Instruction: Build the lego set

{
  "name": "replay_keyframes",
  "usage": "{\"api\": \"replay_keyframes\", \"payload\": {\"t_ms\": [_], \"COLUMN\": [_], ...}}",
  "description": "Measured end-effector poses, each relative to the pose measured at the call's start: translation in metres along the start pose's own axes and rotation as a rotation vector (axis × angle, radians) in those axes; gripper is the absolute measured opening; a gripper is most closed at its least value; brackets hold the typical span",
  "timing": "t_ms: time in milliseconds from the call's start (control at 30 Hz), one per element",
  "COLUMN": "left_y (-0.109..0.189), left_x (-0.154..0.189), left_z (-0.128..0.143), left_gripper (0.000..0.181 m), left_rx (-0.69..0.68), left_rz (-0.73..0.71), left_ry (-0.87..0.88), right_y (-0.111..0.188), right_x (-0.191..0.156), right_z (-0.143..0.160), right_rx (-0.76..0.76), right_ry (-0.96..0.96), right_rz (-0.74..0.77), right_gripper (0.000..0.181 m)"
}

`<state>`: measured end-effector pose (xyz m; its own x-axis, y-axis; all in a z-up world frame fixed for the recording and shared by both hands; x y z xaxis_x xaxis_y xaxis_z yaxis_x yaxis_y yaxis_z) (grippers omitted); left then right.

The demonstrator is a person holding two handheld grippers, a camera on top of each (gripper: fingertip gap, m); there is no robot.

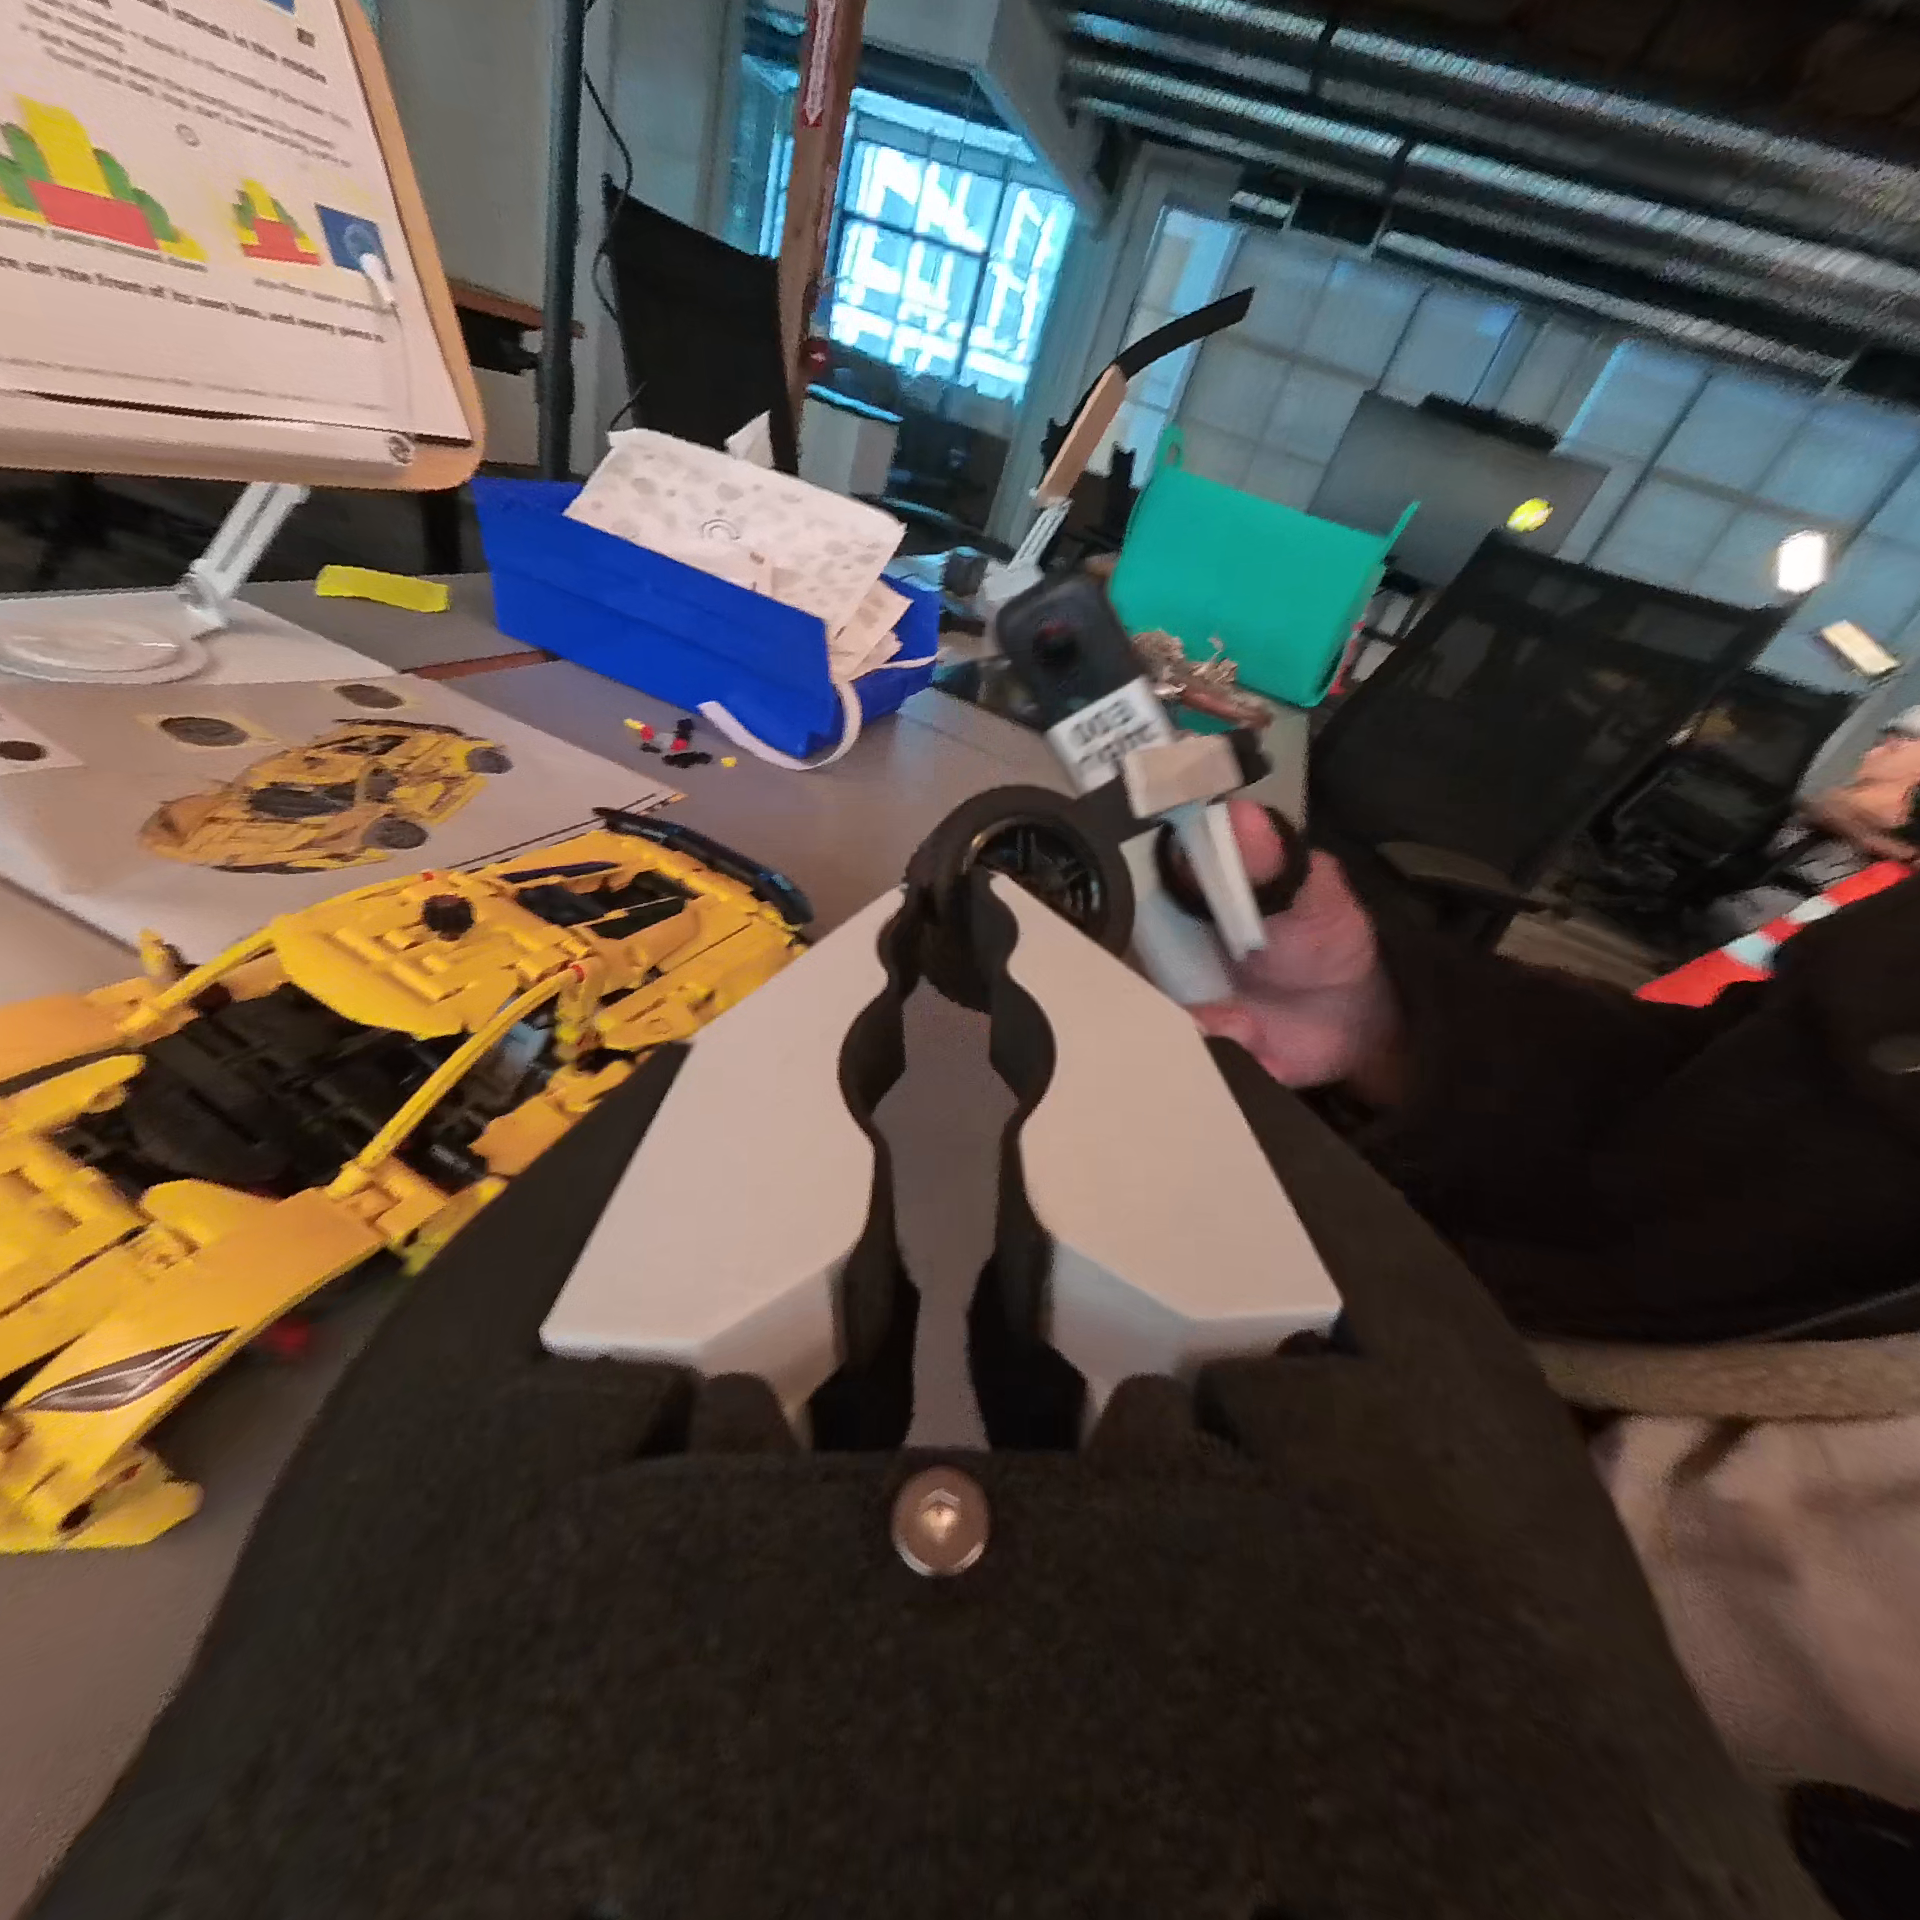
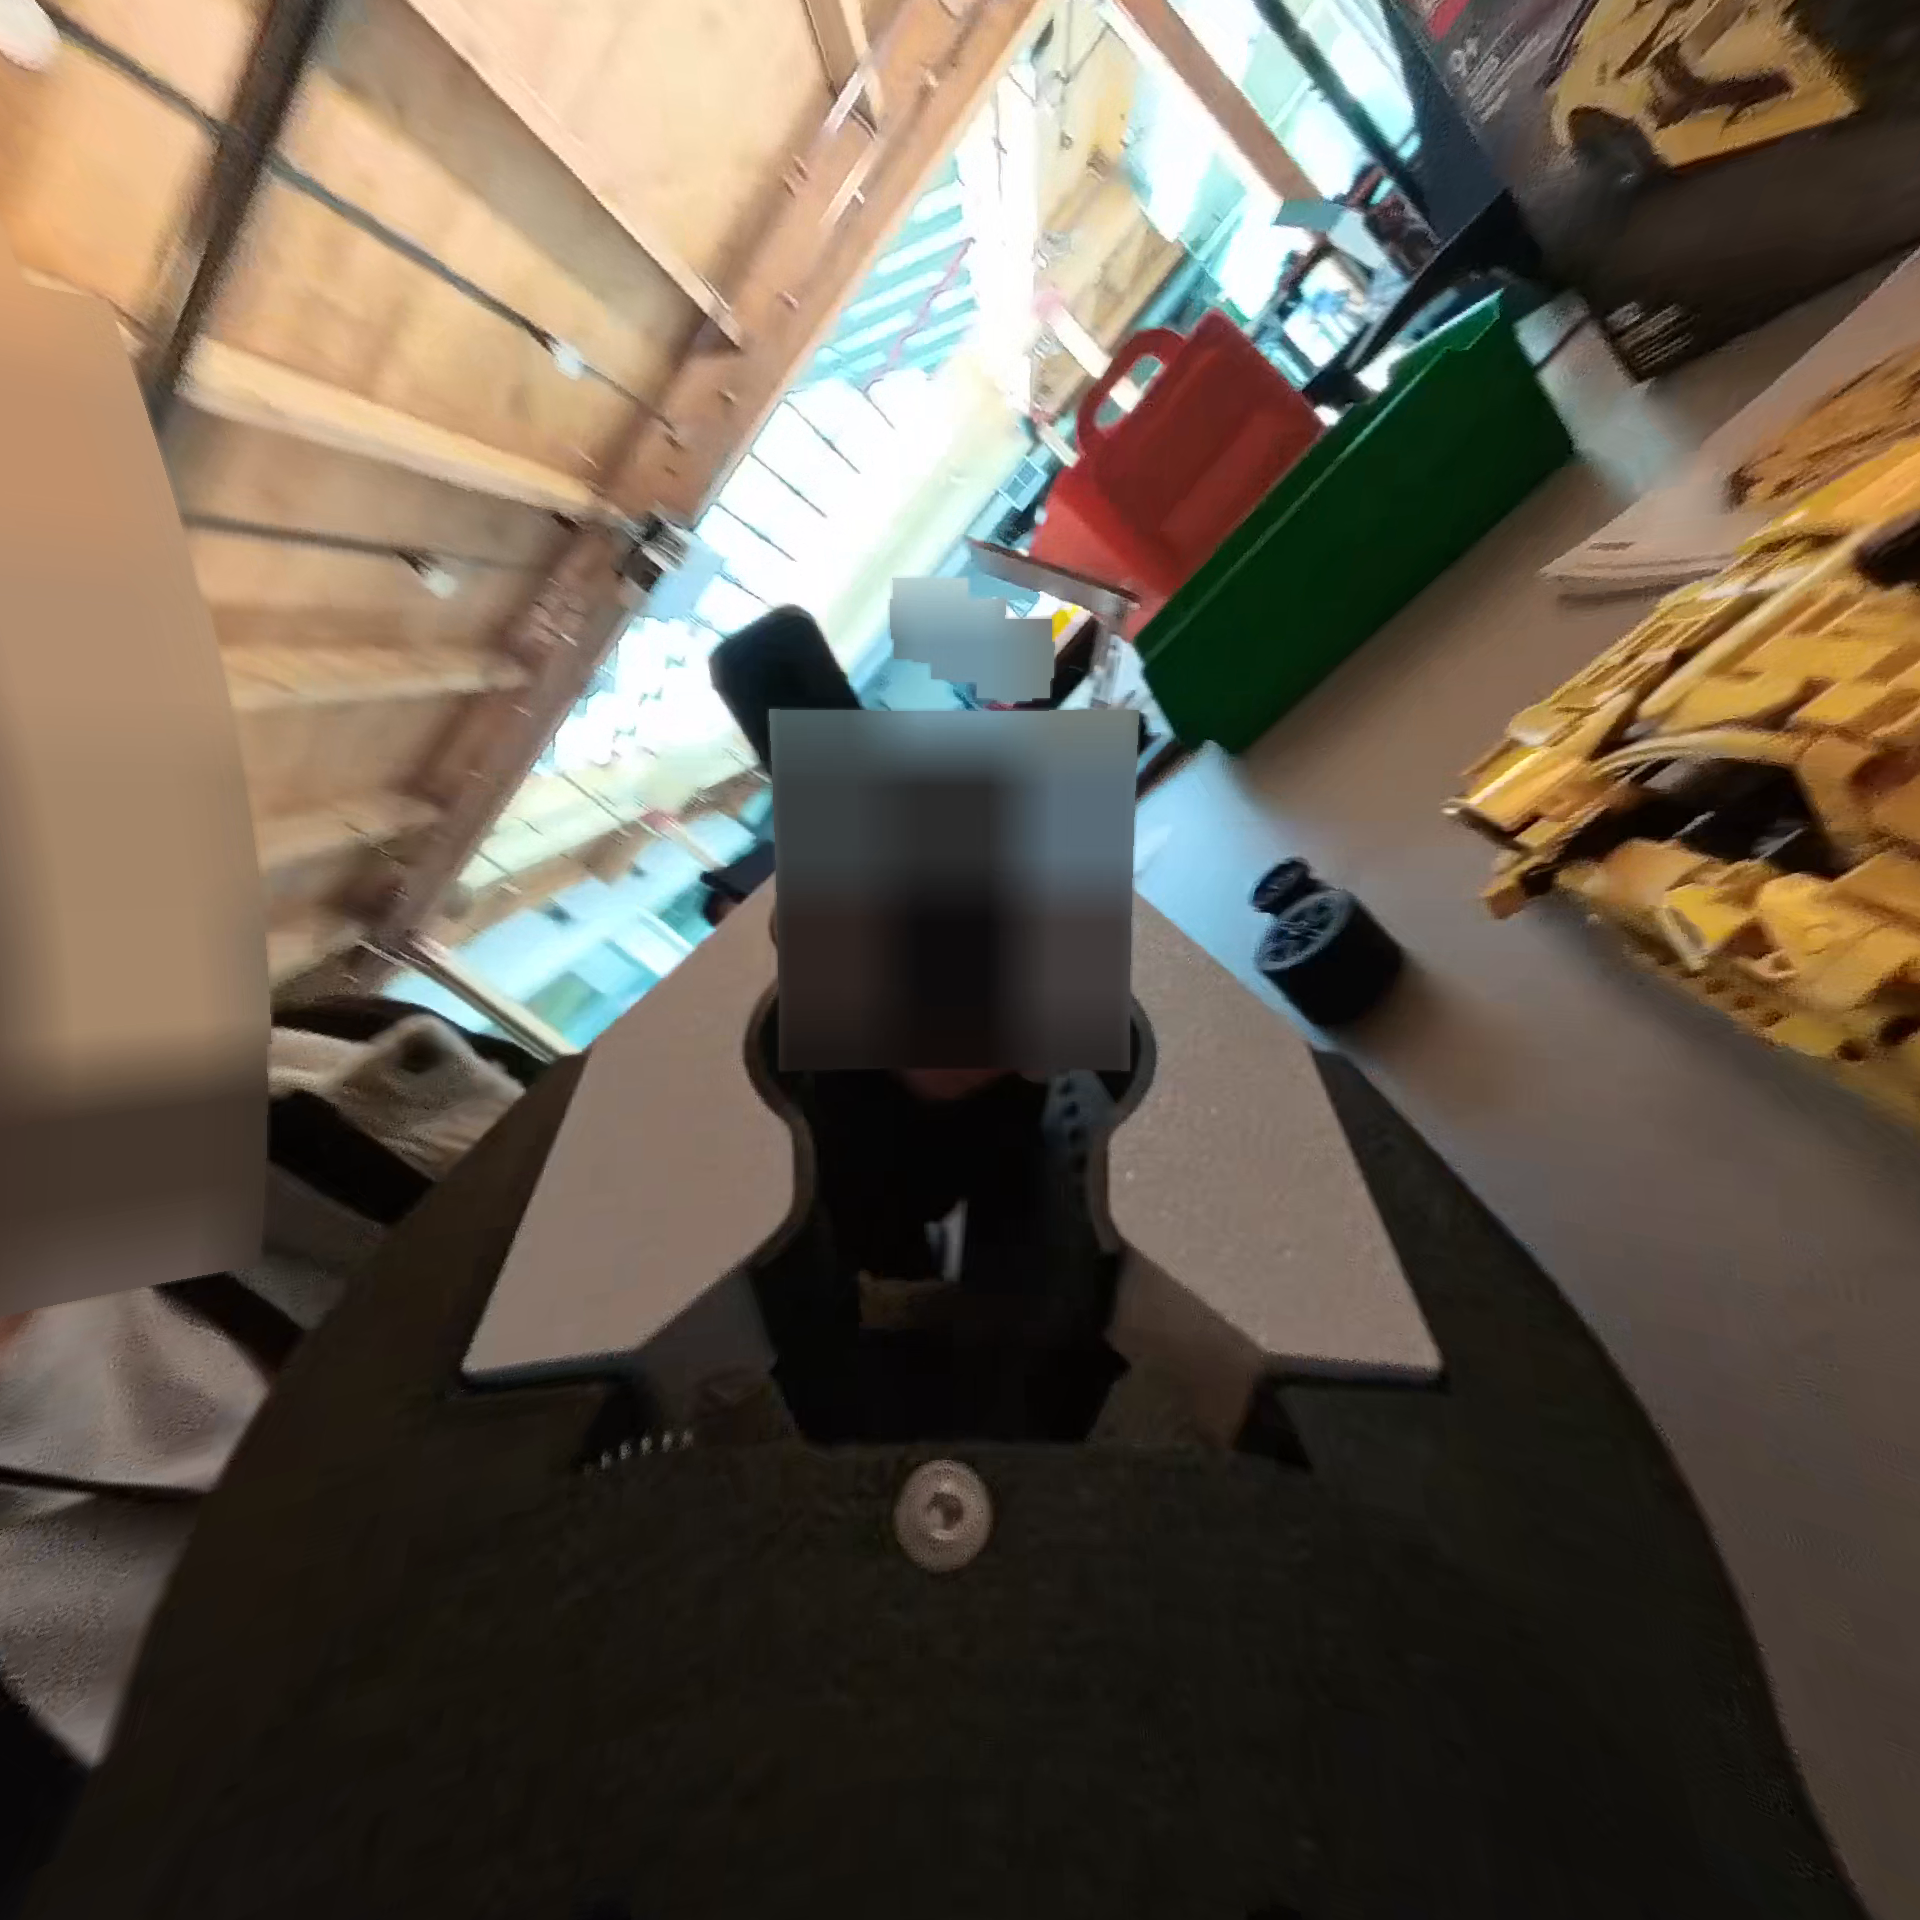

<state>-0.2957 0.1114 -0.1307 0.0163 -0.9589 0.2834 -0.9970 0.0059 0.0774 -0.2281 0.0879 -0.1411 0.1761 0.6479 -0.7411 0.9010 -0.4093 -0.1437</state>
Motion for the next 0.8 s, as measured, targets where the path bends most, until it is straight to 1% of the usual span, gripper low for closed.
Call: {"api": "replay_keyframes", "payload": {"t_ms": [33,67,133,167,233,333,400,433,500,567,633,700,800], "left_y": [-0.001,-0.003,-0.005,-0.006,-0.008,-0.009,-0.010,-0.010,-0.009,-0.010,-0.009,-0.008,-0.007], "left_x": [-0.004,-0.006,-0.008,-0.008,-0.009,-0.008,-0.009,-0.009,-0.005,-0.002,0.001,0.001,-0.001], "left_z": [0.003,0.006,0.010,0.011,0.014,0.017,0.018,0.018,0.014,0.013,0.012,0.013,0.012], "left_gripper": [0.010,0.010,0.010,0.010,0.011,0.011,0.011,0.011,0.011,0.010,0.010,0.010,0.012], "left_rx": [-0.016,-0.030,-0.052,-0.059,-0.073,-0.080,-0.067,-0.059,-0.017,-0.015,0.003,0.009,0.043], "left_rz": [-0.047,-0.084,-0.148,-0.170,-0.201,-0.211,-0.189,-0.169,-0.119,-0.114,-0.095,-0.070,-0.050], "left_ry": [-0.037,-0.082,-0.147,-0.175,-0.207,-0.217,-0.187,-0.166,-0.134,-0.157,-0.134,-0.097,-0.060], "right_y": [0.000,-0.001,-0.003,-0.003,-0.002,0.001,0.002,0.003,0.004,0.006,0.006,0.005,0.005], "right_x": [0.000,0.002,0.010,0.015,0.016,0.018,0.017,0.015,0.010,0.007,0.006,0.007,0.007], "right_z": [0.002,0.004,0.010,0.011,0.012,0.013,0.014,0.014,0.012,0.011,0.012,0.014,0.012], "right_rx": [-0.029,-0.060,-0.110,-0.122,-0.106,-0.114,-0.124,-0.126,-0.094,-0.065,-0.047,-0.065,-0.069], "right_ry": [0.041,0.068,0.084,0.074,0.058,0.055,0.041,0.011,-0.075,-0.146,-0.204,-0.200,-0.113], "right_rz": [0.034,0.074,0.157,0.192,0.185,0.180,0.158,0.122,0.010,-0.087,-0.160,-0.158,-0.095], "right_gripper": [0.050,0.051,0.048,0.040,0.022,0.021,0.019,0.019,0.017,0.012,0.012,0.013,0.016]}}
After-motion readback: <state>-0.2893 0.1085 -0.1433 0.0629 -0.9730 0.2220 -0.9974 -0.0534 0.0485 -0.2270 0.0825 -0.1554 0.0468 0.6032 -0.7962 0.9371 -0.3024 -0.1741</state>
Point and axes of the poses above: each gripper's, where its closed fingertips meet, y back along the fingers, z out of its underside, x = y × z across the jaws, the point moved 3 cm from there along y, back along the fingers, and after that the axes turned 4 degrees about -x, right-handed, at the moved point
